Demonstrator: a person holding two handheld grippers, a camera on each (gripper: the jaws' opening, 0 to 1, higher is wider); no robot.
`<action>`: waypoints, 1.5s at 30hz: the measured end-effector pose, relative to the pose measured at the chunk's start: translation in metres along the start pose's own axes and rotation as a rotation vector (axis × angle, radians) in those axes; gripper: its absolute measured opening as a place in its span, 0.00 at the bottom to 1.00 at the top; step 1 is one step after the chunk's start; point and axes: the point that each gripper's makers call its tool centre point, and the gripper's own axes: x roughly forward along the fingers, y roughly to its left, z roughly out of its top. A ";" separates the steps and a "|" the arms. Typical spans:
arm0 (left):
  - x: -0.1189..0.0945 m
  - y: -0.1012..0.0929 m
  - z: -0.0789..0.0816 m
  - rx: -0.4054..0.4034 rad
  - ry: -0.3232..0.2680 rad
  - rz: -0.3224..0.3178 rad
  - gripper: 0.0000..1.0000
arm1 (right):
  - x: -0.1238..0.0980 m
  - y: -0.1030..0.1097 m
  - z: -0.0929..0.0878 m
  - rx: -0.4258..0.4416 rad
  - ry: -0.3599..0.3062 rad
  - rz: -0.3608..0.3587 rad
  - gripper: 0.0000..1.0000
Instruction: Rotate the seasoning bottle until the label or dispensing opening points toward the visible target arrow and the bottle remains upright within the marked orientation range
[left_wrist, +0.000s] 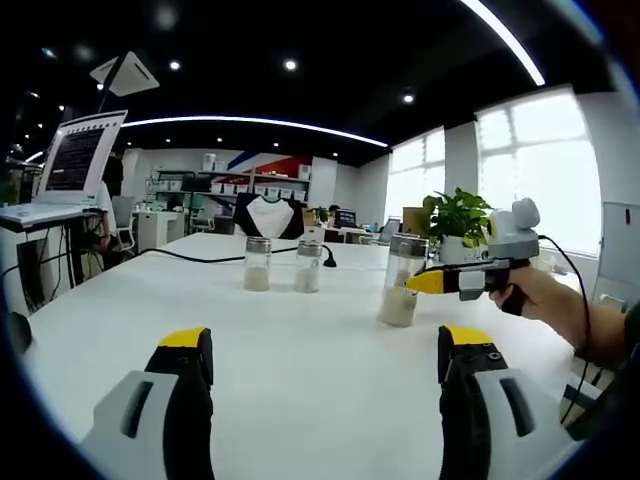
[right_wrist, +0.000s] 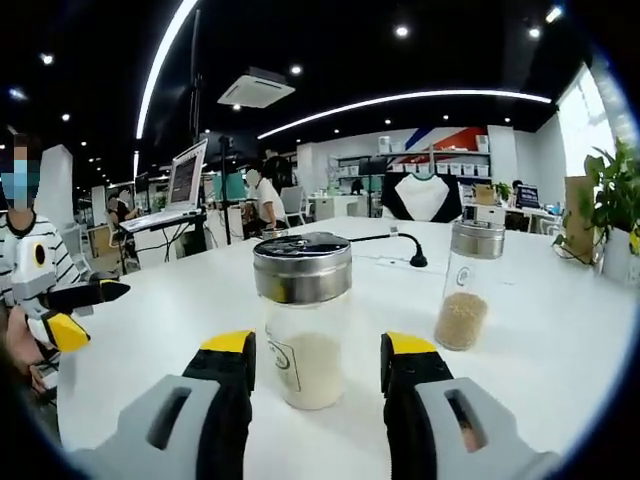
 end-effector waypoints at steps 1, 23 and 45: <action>0.000 0.000 0.000 0.003 -0.001 0.000 0.98 | -0.002 -0.001 -0.001 0.003 0.002 -0.002 0.50; 0.002 -0.004 0.002 0.007 -0.013 -0.019 0.98 | -0.049 -0.030 -0.009 0.042 -0.018 -0.093 0.50; 0.001 -0.001 0.000 -0.001 -0.014 -0.014 0.98 | -0.033 -0.069 0.004 0.038 -0.021 -0.183 0.52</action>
